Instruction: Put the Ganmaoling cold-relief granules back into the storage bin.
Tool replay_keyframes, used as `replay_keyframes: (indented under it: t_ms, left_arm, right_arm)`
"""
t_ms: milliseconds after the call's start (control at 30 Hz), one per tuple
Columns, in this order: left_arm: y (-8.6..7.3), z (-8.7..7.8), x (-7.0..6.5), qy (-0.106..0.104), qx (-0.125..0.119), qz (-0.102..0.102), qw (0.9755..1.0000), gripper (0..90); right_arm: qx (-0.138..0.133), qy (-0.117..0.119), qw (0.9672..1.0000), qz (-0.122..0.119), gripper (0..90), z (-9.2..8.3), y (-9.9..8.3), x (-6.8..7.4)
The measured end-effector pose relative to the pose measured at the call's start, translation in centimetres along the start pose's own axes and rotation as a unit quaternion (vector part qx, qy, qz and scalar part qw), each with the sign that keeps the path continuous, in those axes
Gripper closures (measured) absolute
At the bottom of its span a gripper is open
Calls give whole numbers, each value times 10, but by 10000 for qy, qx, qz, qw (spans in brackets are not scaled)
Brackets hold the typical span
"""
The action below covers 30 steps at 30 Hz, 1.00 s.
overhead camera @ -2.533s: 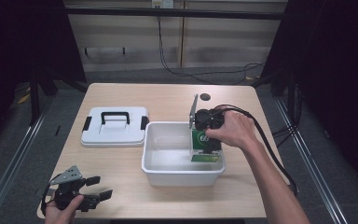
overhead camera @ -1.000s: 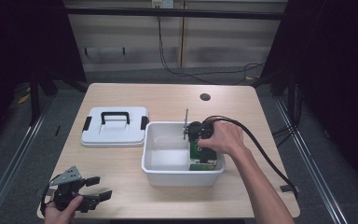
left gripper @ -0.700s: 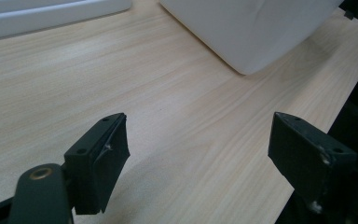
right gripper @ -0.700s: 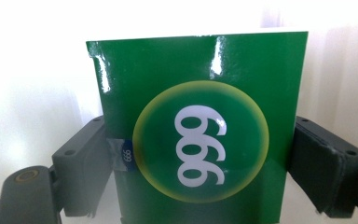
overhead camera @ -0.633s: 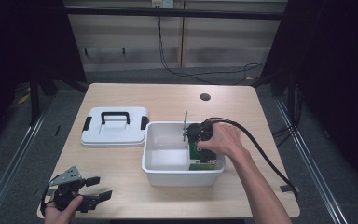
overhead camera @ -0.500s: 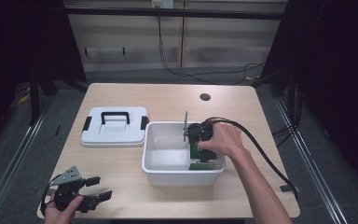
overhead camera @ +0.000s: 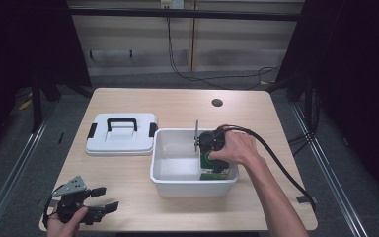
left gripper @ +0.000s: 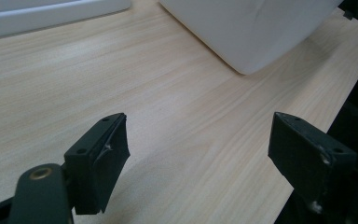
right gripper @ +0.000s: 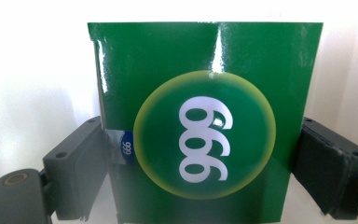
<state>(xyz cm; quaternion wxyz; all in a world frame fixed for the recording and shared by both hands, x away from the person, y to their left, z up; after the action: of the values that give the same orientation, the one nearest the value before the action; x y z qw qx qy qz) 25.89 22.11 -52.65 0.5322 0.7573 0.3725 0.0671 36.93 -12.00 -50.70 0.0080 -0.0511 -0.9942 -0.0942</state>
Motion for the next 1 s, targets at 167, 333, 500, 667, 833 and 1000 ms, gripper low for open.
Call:
replay_keyframes:
  t_ms: [167, 333, 500, 667, 833, 1000]
  left_arm:
    - [0, 0, 0, -2, 0, -2, 10000, 201]
    - [0, 0, 0, 1, 10, 8, 10000, 201]
    - [0, 0, 0, -1, 9, 5, 10000, 201]
    - [0, 0, 0, 3, 1, -3, 10000, 201]
    - [0, 0, 0, -5, 7, 4, 10000, 201]
    - [0, 0, 0, 11, 14, 8, 10000, 201]
  right_arm:
    - [-108, 57, 9999, 50, 94, -2, 0, 1]
    - [-200, 39, 9997, 104, 88, -6, 1, 2]
    - [-279, 17, 9996, 38, 87, -9, 2, 3]
    - [-461, -3, 9988, 144, 87, -14, 4, 3]
    - [-686, -89, 9975, 151, 86, -20, 4, 1]
    - [-959, -143, 9949, 283, 86, -30, 5, 1]
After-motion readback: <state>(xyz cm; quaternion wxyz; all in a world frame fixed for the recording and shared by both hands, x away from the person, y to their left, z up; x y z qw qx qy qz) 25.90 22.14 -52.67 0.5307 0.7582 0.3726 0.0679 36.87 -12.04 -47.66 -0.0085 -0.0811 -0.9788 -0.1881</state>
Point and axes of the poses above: each handheld gripper's, and its own axes: z roughly forward along the jaws, y roughly out of its top, x roughly to its left, the point moved 9 cm from there along z, roughly forward along the jaws, and after that the axes turned 11 degrees about -x, right-handed, at the moved point
